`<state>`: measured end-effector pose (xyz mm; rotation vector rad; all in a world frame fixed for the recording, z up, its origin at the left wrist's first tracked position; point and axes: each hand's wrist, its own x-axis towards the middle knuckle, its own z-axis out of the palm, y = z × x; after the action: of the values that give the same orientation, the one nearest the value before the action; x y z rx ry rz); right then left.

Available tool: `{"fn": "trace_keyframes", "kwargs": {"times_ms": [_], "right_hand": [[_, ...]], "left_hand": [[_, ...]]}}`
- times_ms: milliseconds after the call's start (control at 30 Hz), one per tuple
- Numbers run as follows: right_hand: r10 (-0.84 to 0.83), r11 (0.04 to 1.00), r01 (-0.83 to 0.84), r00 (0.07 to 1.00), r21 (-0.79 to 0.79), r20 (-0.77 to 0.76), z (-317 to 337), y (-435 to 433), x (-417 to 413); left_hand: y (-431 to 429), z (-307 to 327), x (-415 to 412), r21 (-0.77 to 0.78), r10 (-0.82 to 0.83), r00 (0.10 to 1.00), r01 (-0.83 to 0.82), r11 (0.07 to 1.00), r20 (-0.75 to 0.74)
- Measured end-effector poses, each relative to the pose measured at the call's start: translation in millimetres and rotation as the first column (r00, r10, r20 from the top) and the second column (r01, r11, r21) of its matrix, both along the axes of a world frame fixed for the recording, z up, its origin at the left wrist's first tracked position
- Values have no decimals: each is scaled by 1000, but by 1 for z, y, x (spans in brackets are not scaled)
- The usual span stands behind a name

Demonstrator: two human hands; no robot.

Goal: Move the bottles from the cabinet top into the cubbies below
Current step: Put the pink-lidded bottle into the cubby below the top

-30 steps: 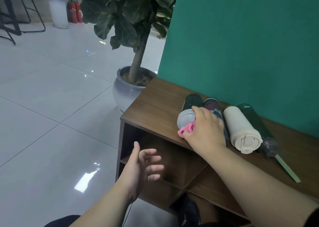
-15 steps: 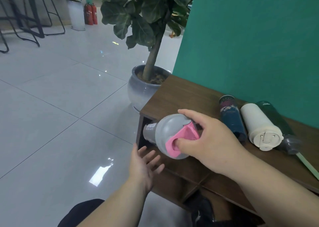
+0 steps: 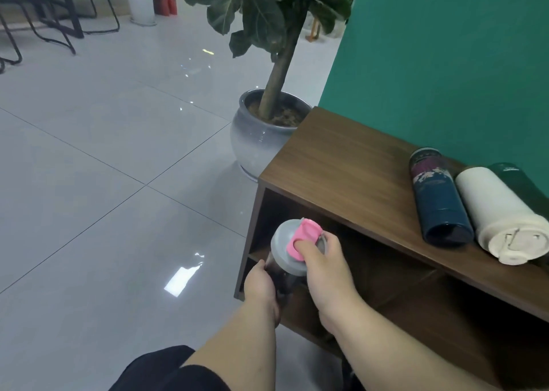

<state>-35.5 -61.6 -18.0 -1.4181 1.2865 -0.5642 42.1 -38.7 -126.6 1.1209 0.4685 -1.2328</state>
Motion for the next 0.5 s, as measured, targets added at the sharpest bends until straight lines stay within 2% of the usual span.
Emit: {"fn": "trace_keyframes", "kwargs": {"times_ms": [233,333,500], "right_hand": [[10,999,-10,1000,33,19,-28,-36,21],[-22,998,20,999,53,35,-33,-51,27],[-49,995,43,997,91,56,-45,-70,35]], "left_hand": [[-27,-27,15,16,69,992,-68,998,-105],[-39,-38,21,-13,110,976,-114,993,-187],[-51,-50,28,-84,91,974,-111,990,-207]]}}
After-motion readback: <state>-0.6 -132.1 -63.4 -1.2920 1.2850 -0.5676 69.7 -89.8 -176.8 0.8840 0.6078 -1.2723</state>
